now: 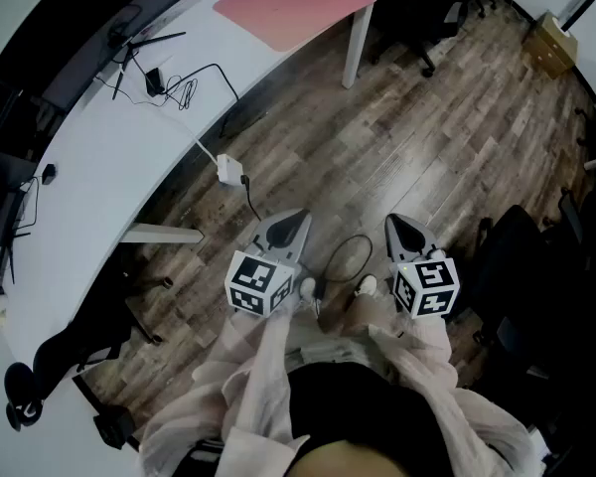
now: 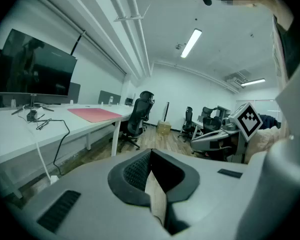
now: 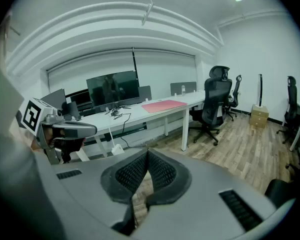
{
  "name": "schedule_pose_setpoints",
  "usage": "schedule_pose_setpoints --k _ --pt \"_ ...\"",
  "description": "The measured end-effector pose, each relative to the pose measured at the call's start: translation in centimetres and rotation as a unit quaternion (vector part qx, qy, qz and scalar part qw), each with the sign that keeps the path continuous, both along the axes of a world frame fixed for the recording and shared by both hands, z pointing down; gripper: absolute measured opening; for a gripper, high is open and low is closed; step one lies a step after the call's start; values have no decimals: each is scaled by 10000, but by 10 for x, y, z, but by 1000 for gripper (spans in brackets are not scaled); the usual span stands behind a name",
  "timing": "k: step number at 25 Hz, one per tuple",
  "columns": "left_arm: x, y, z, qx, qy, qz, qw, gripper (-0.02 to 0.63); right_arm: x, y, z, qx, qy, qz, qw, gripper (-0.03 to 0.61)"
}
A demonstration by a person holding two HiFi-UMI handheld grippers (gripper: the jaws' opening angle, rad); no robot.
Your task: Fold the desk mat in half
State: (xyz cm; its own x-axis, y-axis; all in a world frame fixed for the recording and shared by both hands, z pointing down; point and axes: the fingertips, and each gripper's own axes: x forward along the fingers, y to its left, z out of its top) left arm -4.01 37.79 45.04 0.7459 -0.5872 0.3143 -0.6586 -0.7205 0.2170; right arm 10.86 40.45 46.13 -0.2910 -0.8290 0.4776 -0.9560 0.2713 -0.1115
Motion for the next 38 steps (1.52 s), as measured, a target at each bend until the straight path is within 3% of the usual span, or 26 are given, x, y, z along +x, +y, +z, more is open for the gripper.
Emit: schedule_pose_setpoints --k 11,26,32,38 --pt "-39 31 -14 96 -36 -217 9997 26 -38 33 -12 169 84 -136 9997 14" --pt "-63 26 -17 186 -27 -9 9998 26 -81 24 -19 386 189 -369 9984 14" --pt "-69 1 -15 184 14 -120 9998 26 -88 -8 -15 400 170 -516 9977 14" --pt "-60 -55 -13 170 42 -188 9997 26 -80 -67 -13 391 128 -603 9973 14"
